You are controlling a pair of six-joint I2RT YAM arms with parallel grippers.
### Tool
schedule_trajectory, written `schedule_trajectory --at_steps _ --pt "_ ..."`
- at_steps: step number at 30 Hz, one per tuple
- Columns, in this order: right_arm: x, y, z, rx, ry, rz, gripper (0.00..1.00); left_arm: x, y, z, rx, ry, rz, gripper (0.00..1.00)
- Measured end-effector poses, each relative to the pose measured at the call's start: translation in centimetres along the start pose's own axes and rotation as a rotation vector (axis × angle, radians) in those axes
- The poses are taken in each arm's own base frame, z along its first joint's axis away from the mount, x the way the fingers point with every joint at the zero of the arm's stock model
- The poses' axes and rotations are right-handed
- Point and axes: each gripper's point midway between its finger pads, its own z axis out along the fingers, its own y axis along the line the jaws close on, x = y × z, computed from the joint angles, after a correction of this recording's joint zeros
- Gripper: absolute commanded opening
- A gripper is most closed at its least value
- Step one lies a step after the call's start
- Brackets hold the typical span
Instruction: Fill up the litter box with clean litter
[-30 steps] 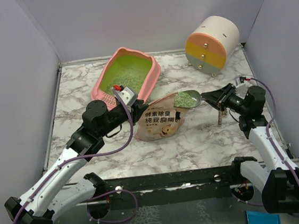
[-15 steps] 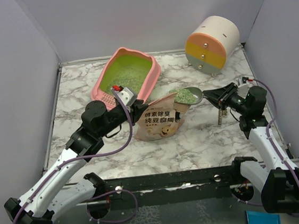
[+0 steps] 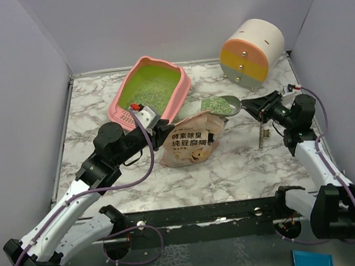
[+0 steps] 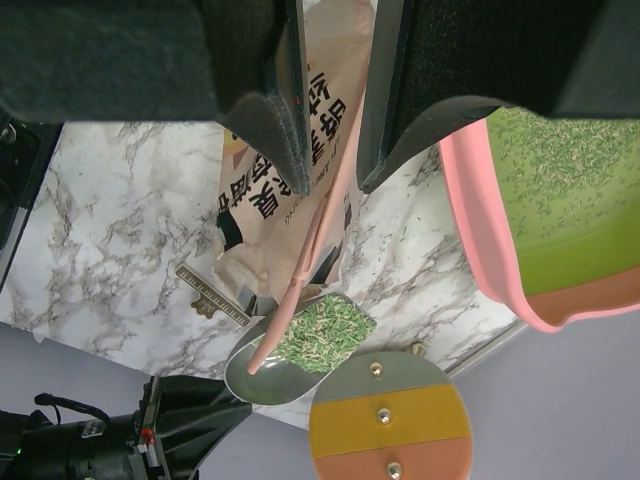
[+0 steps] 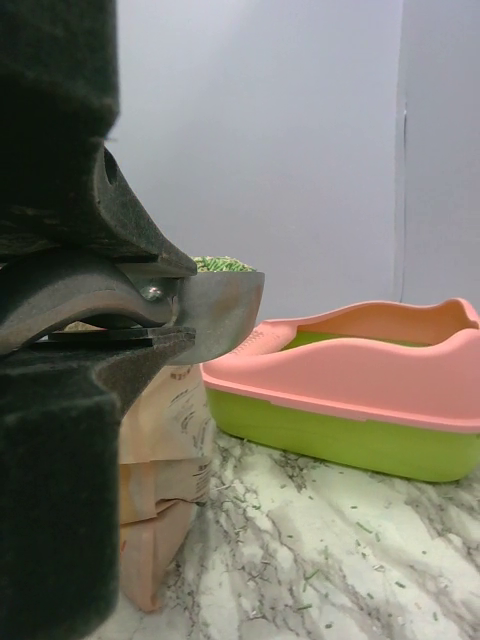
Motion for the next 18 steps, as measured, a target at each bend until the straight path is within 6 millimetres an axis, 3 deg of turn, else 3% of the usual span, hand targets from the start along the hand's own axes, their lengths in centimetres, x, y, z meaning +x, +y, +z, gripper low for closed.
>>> schedule_trajectory --at_steps 10,18 --pt "-2.2 2.0 1.8 -0.036 -0.011 -0.038 0.01 -0.6 -0.1 -0.5 -0.002 -0.020 0.006 0.28" --pt "-4.7 2.9 4.4 -0.056 -0.006 -0.058 0.01 -0.8 0.1 -0.9 -0.015 -0.027 0.008 0.28"
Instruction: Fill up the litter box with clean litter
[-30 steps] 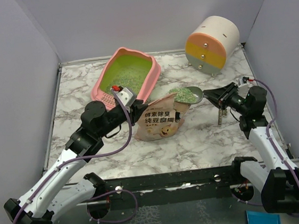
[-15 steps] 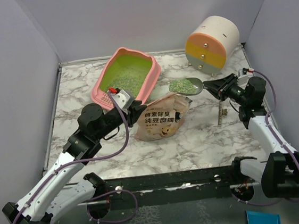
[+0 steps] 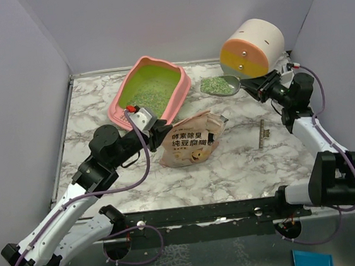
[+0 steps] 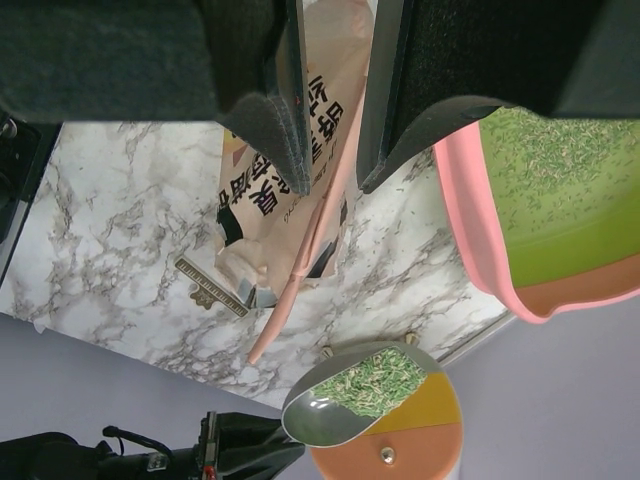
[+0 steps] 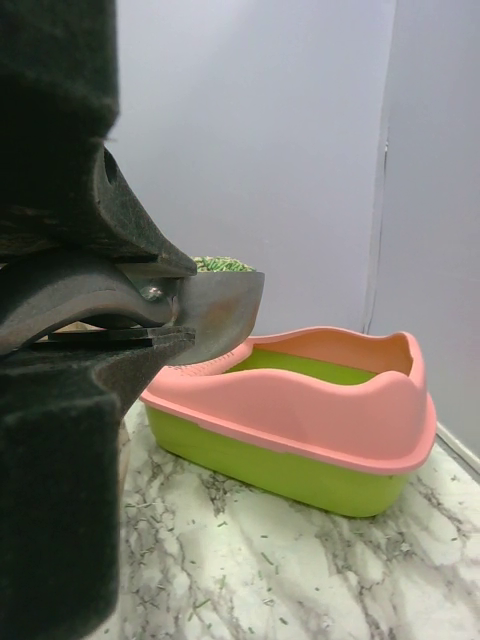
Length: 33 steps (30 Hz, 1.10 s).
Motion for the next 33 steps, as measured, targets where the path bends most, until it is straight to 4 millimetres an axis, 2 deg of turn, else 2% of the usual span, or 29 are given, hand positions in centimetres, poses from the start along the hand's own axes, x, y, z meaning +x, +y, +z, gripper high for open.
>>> schedule_trajectory --at_steps 5,8,16,25,30,33 --pt "-1.1 0.9 2.2 -0.025 0.017 -0.022 0.01 -0.1 0.1 -0.2 -0.007 -0.001 0.001 0.28" --pt "-1.2 1.4 3.8 -0.041 0.041 -0.031 0.01 0.0 0.2 -0.4 -0.013 0.002 0.003 0.28" --pt "0.7 2.9 9.2 -0.090 0.144 -0.052 0.01 0.7 0.5 -0.7 -0.035 0.034 0.003 0.28" --pt "4.3 7.0 17.3 -0.190 0.273 -0.130 0.01 0.5 0.9 -1.1 -0.059 0.027 0.008 0.28" --pt "7.0 9.6 23.4 -0.244 0.351 -0.229 0.01 0.0 1.0 -1.5 -0.070 0.008 0.010 0.28" --pt "8.0 10.7 26.4 -0.272 0.365 -0.306 0.01 -0.4 0.9 -1.8 -0.074 -0.005 0.010 0.28"
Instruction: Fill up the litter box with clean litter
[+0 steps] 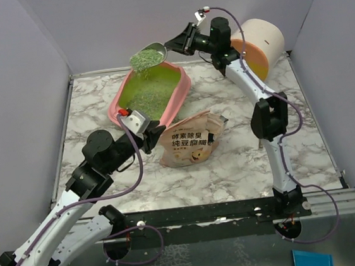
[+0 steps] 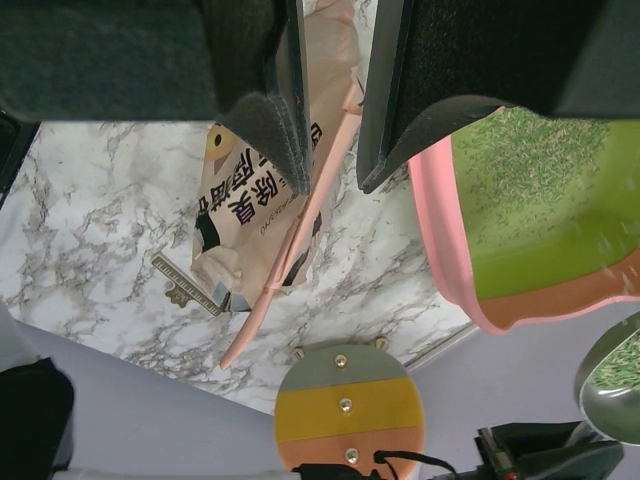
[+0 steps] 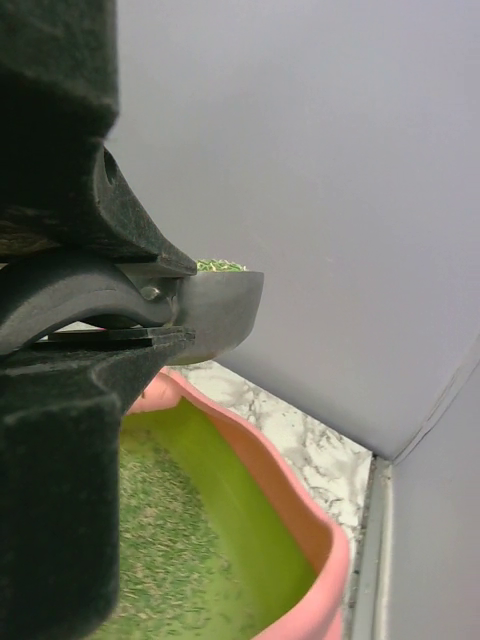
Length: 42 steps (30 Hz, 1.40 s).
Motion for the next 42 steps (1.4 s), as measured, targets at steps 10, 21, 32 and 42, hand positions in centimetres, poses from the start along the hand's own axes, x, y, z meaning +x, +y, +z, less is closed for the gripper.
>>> schedule_trajectory --at_steps 10,21,32,42 --pt "0.3 -2.6 2.5 0.079 -0.001 -0.166 0.01 0.2 0.1 -0.7 -0.010 -0.006 -0.001 0.28" --pt "-2.4 -4.6 2.1 0.200 -0.098 -0.373 0.01 1.6 0.3 -0.9 -0.026 0.032 -0.005 0.28" --pt "-4.1 -6.2 1.8 0.308 -0.147 -0.573 0.01 2.1 0.3 -1.1 -0.031 0.041 -0.007 0.28" --pt "-4.4 -3.9 1.8 0.357 -0.154 -0.805 0.01 1.9 0.3 -1.3 -0.033 0.034 -0.006 0.29"
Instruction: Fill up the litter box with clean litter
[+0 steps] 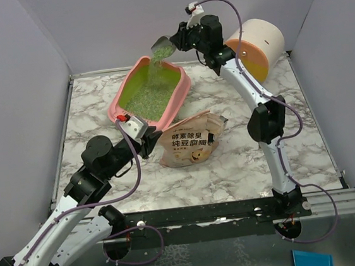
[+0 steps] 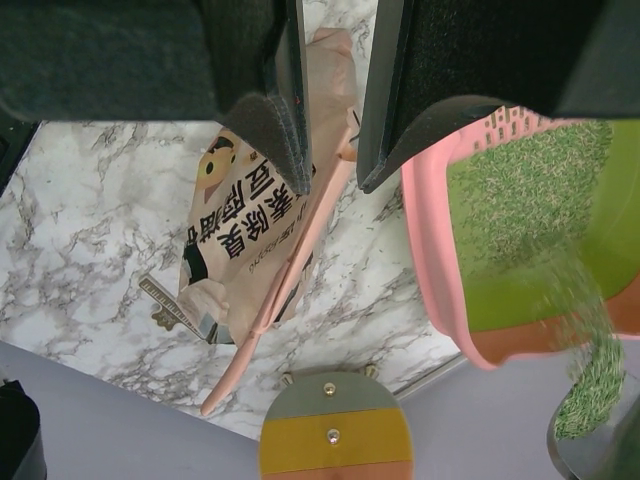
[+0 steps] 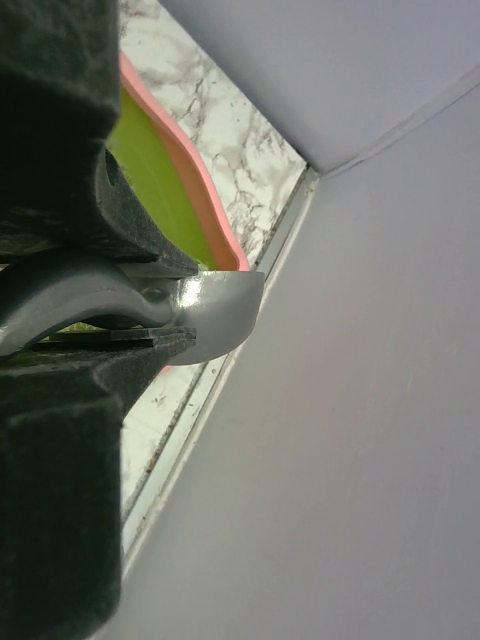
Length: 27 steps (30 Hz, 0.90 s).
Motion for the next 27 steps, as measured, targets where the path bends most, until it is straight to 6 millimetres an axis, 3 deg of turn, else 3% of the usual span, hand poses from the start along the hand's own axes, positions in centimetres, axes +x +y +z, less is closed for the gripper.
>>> schedule_trajectory --at_steps 6,14,22,27 --pt "-0.8 3.3 -1.1 0.015 -0.001 -0.173 0.01 -0.2 0.1 -0.3 -0.005 -0.008 0.001 0.29" --pt "-0.5 7.1 -2.8 0.028 0.024 -0.324 0.01 0.1 0.1 -0.6 -0.009 -0.007 0.000 0.29" --pt "-0.2 5.5 -4.7 0.111 0.052 -0.323 0.01 0.2 0.0 -0.7 -0.009 -0.005 -0.002 0.37" --pt "-2.7 4.8 -7.7 0.184 0.033 -0.323 0.01 0.8 0.1 -0.5 -0.007 0.018 0.003 0.47"
